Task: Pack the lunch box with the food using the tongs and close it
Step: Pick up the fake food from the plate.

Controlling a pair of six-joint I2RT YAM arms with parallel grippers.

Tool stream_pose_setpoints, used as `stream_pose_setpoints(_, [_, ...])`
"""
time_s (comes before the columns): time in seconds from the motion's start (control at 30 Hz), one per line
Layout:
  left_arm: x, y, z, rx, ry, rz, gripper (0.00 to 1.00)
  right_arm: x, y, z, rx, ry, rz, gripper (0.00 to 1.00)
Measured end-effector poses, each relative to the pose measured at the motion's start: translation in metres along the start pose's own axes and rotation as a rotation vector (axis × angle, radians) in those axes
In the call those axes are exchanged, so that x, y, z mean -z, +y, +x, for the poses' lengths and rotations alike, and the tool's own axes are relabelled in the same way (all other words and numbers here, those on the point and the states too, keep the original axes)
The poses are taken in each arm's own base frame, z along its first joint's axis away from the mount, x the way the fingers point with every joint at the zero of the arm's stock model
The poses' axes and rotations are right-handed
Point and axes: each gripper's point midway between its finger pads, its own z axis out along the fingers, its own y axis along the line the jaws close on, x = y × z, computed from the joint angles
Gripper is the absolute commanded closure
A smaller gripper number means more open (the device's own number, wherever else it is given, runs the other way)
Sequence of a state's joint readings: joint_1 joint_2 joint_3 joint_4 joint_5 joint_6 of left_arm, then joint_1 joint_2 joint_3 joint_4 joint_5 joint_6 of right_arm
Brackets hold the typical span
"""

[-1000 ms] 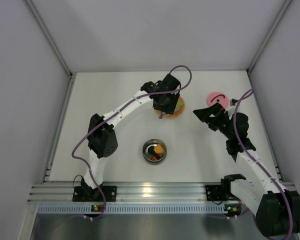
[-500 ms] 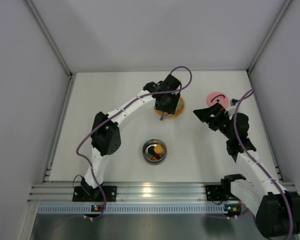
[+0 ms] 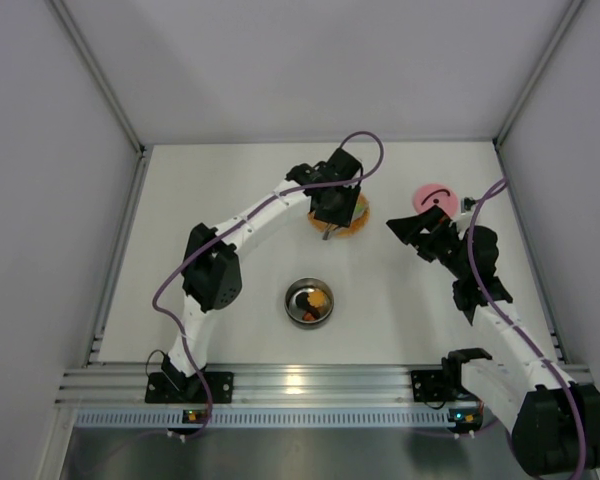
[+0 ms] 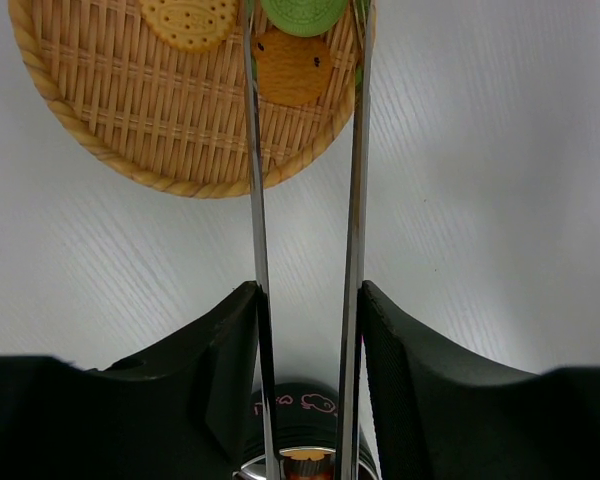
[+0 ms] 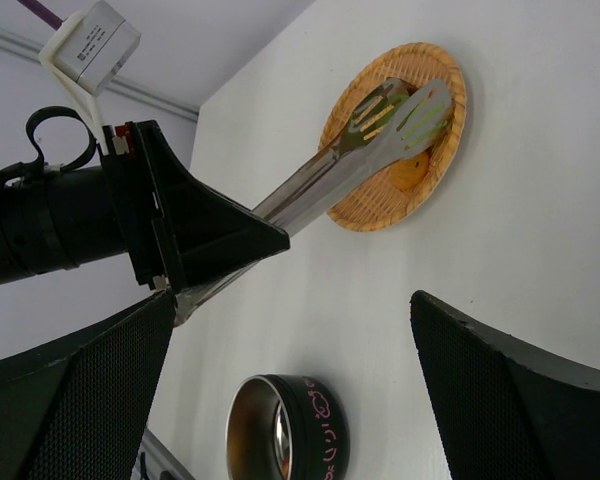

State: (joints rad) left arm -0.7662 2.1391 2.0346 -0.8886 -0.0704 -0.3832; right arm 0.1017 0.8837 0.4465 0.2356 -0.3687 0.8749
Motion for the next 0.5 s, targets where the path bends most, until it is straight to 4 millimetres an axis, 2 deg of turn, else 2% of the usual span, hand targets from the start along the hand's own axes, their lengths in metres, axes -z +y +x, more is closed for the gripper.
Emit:
stream_pose_setpoints(0.33, [-0.008,0.001,0.013,0.015,0.033,0.005,0.56,0.0,0.0,0.0,0.0,0.0,0.0,0.01])
stream_pose_setpoints(0.5, [-0.005,0.002,0.011,0.016,0.026,0.005,0.57,0.0,0.0,0.0,0.0,0.0,0.0,0.01])
